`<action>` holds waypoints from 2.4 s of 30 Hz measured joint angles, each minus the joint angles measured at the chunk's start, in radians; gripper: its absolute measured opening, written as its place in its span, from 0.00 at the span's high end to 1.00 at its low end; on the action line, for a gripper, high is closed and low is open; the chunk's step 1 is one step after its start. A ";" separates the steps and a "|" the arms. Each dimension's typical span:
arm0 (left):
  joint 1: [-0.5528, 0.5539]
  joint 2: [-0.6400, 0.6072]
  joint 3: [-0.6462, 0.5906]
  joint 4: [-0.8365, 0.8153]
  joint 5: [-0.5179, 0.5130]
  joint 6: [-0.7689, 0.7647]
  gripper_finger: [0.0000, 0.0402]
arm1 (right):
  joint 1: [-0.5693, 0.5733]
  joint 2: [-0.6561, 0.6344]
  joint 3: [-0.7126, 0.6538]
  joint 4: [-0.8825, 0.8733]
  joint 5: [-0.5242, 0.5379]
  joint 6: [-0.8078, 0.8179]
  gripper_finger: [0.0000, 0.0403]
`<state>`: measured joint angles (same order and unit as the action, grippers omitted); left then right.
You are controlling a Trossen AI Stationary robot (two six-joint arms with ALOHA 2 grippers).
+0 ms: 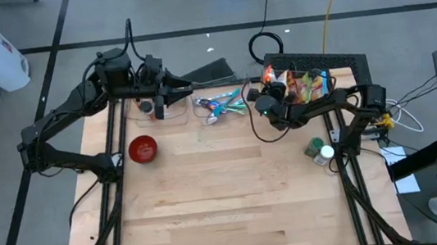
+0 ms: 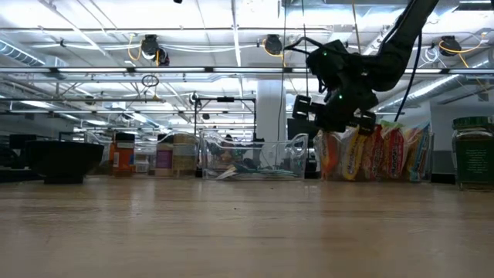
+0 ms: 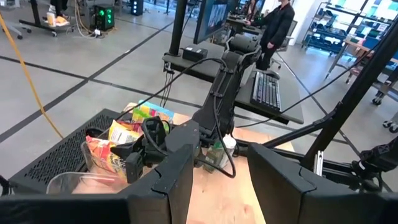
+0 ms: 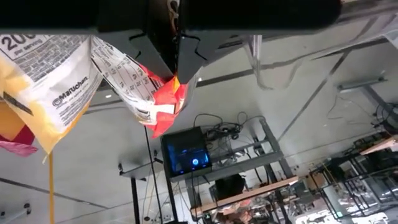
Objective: Pick & Place Food Item
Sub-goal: Put the orange noodle pack into the right transparent bin, then put the green seasoning bottle into the left transparent bin
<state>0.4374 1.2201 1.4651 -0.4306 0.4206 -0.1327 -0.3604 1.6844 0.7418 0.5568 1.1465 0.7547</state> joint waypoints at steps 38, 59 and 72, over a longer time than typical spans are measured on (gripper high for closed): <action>0.000 0.000 0.000 -0.014 0.013 -0.024 0.60 | 0.013 -0.191 -0.001 -0.145 -0.154 -0.325 0.63; 0.010 -0.014 -0.001 -0.012 0.076 0.031 0.60 | 0.087 -0.408 -0.030 0.173 -0.261 -0.925 0.60; 0.034 -0.012 -0.001 -0.017 0.080 0.012 0.60 | 0.419 -0.703 0.287 -0.598 -0.233 -0.954 0.60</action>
<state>0.4717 1.2083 1.4643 -0.4473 0.5006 -0.1207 0.0589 0.9809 1.0291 -0.0415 0.9131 -0.1988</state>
